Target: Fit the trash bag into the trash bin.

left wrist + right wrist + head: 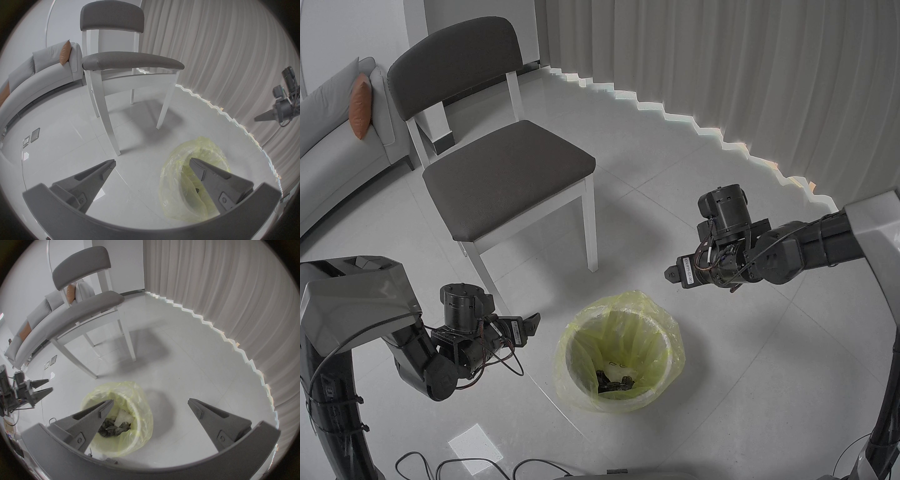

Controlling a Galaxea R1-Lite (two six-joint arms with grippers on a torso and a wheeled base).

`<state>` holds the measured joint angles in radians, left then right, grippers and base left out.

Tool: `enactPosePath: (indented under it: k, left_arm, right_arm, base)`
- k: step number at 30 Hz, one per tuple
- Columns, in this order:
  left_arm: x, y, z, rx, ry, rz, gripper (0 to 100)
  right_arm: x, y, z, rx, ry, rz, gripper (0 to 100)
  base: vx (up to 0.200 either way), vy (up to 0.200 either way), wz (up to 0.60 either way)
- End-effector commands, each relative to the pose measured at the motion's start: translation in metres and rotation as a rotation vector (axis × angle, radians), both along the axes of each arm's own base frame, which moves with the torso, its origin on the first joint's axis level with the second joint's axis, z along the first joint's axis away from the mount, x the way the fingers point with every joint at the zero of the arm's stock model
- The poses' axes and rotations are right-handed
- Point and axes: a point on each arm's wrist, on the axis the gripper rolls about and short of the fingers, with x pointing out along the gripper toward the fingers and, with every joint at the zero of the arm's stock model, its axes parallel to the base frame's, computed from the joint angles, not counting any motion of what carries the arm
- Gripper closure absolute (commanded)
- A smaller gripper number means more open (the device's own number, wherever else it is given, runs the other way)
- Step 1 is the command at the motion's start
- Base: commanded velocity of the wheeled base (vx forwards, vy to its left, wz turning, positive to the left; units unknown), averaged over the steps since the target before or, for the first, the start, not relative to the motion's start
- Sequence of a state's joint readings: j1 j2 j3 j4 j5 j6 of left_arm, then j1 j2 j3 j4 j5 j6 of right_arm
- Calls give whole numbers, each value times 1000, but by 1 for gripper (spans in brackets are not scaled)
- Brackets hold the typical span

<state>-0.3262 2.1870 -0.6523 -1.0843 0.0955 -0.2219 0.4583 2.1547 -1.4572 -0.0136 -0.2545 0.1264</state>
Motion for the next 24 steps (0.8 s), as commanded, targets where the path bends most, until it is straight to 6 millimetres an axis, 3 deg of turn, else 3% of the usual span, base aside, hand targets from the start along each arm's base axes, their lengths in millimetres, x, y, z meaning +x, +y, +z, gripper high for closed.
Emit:
enactPosePath:
  k: [1,2,3,5,6,14,24]
  left_arm:
    - [-2,-1,10,-6,-20,-1,0]
    - [-2,-1,10,-6,-20,-1,0]
    - [-5,2,13,-8,-21,6,0]
    - [-6,2,13,-8,-21,6,0]
    - [-8,4,14,-9,-21,10,0]
    - [-15,6,20,-15,-28,11,0]
    - [-16,10,17,-18,-27,19,0]
  right_arm:
    - [34,4,-52,-22,17,-24,0]
    - [34,4,-52,-22,17,-24,0]
    - [46,8,-70,-24,11,-31,0]
    - [46,8,-70,-24,9,-31,0]
    - [55,10,-93,-35,21,-33,0]
    - [64,-4,-147,-93,95,-47,0]
    - [69,-24,-183,-135,164,-71,0]
  base:
    - [0,0,0]
    - [0,0,0]
    - [0,0,0]
    - [0,0,0]
    - [0,0,0]
    - [0,0,0]
    - [0,0,0]
